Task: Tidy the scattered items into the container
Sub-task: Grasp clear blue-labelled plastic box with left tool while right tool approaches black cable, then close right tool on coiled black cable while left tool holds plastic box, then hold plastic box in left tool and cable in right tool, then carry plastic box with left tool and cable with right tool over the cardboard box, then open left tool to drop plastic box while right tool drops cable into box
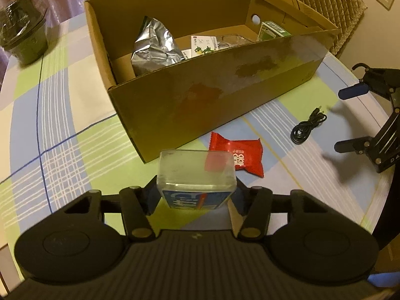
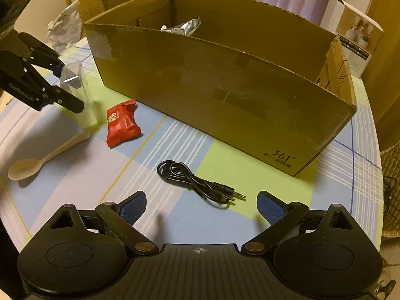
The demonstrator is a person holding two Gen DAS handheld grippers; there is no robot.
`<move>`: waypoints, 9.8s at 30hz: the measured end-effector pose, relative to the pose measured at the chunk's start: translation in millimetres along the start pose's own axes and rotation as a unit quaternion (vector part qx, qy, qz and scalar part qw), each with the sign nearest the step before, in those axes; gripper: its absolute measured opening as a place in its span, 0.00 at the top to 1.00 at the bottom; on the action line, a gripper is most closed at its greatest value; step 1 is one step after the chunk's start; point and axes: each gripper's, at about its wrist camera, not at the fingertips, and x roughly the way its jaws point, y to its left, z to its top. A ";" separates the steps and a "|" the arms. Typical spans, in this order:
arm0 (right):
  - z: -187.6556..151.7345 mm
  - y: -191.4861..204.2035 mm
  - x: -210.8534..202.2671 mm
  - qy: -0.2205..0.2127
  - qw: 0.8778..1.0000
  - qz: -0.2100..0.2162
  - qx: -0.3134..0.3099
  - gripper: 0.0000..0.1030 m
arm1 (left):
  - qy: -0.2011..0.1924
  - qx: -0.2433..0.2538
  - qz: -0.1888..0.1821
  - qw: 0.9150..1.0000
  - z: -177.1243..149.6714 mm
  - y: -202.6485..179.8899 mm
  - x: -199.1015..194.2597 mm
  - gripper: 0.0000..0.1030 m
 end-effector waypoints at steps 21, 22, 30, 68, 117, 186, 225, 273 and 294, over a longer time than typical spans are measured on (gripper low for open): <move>14.2 12.7 37.8 0.029 0.978 0.035 -0.204 0.44 | -0.002 -0.013 -0.012 1.000 -18.8 -9.2 -12.5 0.50; 15.8 13.2 38.6 0.031 0.977 0.041 -0.206 0.54 | -0.001 -0.012 -0.013 1.000 -19.5 -9.3 -12.2 0.50; 18.3 12.1 39.4 0.053 0.988 0.059 -0.131 0.83 | 0.000 -0.017 -0.015 1.000 -20.7 -10.9 -11.8 0.49; -12.7 36.3 21.6 0.047 0.998 0.024 -0.042 0.82 | 0.013 -0.041 0.015 0.999 -22.7 -17.6 -14.8 0.49; -29.3 37.2 9.2 0.033 0.998 0.032 -0.033 0.83 | 0.013 0.002 -0.047 0.999 -39.6 -118.3 -6.6 0.49; 9.8 9.3 -134.7 -0.105 0.994 -0.009 0.041 0.83 | -0.069 -0.024 0.012 0.997 18.4 -111.3 -120.2 0.49; 137.9 -66.1 -61.3 -0.126 0.988 0.003 0.086 0.83 | -0.091 -0.060 0.023 0.994 146.4 -25.4 -52.0 0.49; 146.0 -70.6 -53.8 -0.143 0.986 -0.021 0.086 0.82 | -0.080 -0.084 0.026 0.993 118.8 -19.6 -42.0 0.27; 102.4 -60.1 -90.3 -0.171 0.979 -0.034 0.106 0.10 | -0.090 -0.102 0.025 0.990 81.8 -28.0 -68.2 0.27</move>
